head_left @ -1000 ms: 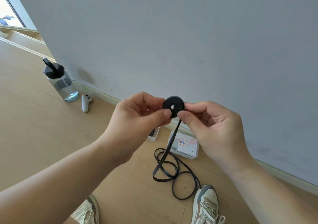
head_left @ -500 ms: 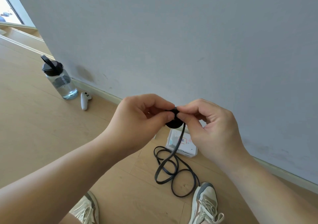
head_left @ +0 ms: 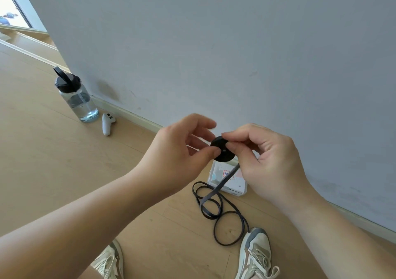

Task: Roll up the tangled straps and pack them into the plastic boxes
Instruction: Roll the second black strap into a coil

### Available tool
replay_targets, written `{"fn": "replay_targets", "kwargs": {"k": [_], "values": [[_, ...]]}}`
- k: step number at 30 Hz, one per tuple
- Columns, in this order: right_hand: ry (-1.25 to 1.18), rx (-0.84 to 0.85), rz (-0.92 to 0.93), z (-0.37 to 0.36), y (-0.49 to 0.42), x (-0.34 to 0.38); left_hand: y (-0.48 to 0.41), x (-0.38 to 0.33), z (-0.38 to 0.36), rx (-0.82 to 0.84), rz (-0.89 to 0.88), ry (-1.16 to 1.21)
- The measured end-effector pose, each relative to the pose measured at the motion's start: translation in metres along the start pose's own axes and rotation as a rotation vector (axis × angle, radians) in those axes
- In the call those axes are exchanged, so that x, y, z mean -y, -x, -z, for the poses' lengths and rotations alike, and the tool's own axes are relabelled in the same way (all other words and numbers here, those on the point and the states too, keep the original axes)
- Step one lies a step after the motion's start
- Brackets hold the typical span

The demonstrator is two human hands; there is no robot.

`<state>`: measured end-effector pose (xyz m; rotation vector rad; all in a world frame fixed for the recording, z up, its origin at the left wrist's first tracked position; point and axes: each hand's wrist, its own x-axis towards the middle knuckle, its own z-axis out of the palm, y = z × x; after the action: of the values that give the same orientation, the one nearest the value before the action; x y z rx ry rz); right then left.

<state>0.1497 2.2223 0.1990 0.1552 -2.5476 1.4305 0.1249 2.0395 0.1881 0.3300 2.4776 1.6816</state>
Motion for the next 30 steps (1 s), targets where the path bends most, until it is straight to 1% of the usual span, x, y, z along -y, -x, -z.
{"fn": "replay_targets", "kwargs": {"k": [2,3,4,6,8,10,14,19,21,24,27,30], "values": [[-0.013,0.004,0.0,0.001,0.0,0.001,0.002,-0.001,0.001,0.016,-0.083,-0.01],[-0.078,-0.009,-0.039,0.002,-0.001,0.002,0.001,-0.001,0.001,-0.002,-0.079,0.017],[-0.156,-0.034,-0.083,0.003,-0.002,0.002,0.0,-0.002,0.002,-0.04,-0.026,0.09],[-0.271,-0.097,-0.144,0.004,-0.002,0.002,-0.002,-0.003,0.003,-0.103,0.109,0.334],[-0.31,-0.133,-0.173,0.002,-0.001,0.003,-0.002,-0.005,0.003,-0.155,0.198,0.545],[-0.299,-0.139,-0.171,-0.001,0.001,0.003,-0.001,-0.008,0.001,-0.176,0.219,0.647],[-0.347,-0.12,-0.181,-0.002,0.003,0.006,0.002,-0.008,-0.007,-0.219,0.209,0.622],[-0.332,-0.122,-0.158,-0.004,0.0,0.006,0.003,-0.011,-0.01,-0.238,0.196,0.644],[-0.271,-0.115,-0.147,-0.002,-0.001,0.005,0.002,-0.011,-0.011,-0.247,0.202,0.592],[-0.144,-0.158,-0.106,0.001,-0.001,0.003,-0.001,-0.009,-0.011,-0.251,0.226,0.514],[-0.137,-0.148,-0.132,-0.001,0.0,0.003,-0.002,-0.007,-0.011,-0.248,0.23,0.535],[-0.137,-0.149,-0.148,-0.001,-0.002,0.002,0.0,-0.005,-0.013,-0.21,0.217,0.494]]}}
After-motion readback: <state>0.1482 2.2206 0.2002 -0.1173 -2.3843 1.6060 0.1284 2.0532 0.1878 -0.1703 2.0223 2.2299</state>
